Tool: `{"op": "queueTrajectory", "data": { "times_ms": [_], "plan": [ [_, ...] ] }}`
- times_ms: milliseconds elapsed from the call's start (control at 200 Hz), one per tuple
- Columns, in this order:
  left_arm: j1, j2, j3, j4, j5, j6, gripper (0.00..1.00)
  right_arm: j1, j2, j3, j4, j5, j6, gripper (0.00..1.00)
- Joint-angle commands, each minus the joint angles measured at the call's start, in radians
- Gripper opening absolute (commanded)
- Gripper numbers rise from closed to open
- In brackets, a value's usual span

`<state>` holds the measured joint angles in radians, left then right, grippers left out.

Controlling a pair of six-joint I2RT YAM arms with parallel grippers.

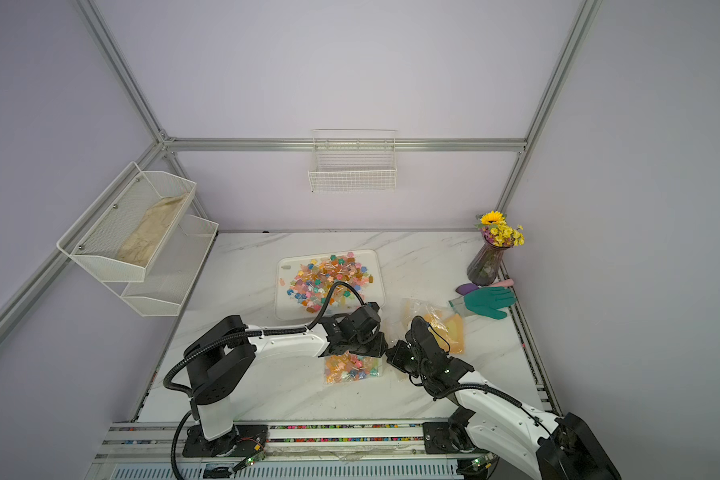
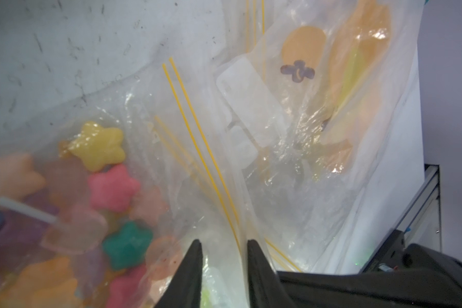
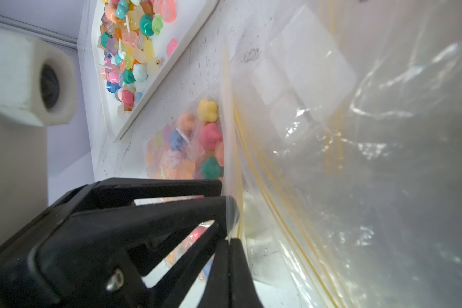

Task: Pour candies out of the ziploc bag
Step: Open the ziploc bag at the center of the board.

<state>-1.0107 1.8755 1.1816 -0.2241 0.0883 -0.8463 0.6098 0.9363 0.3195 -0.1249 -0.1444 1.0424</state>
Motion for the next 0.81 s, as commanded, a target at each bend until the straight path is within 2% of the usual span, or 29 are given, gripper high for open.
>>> {"op": "queueTrajectory", "data": {
  "times_ms": [0,235,545,800],
  "plan": [
    [0.0,-0.009,-0.02,0.033,0.019,0.012,0.21,0.002,0.01,-0.002,0.029,0.02,0.002,0.0],
    [0.0,-0.002,-0.022,0.042,0.03,0.013,0.0,0.002,0.012,0.005,0.019,0.035,0.008,0.0],
    [0.003,-0.075,-0.094,0.07,-0.02,-0.003,0.0,0.002,0.009,0.037,-0.113,0.13,0.035,0.0],
    [0.005,-0.12,-0.14,0.095,-0.033,-0.005,0.0,0.001,0.039,0.036,-0.133,0.137,0.056,0.0]
  ]
}}
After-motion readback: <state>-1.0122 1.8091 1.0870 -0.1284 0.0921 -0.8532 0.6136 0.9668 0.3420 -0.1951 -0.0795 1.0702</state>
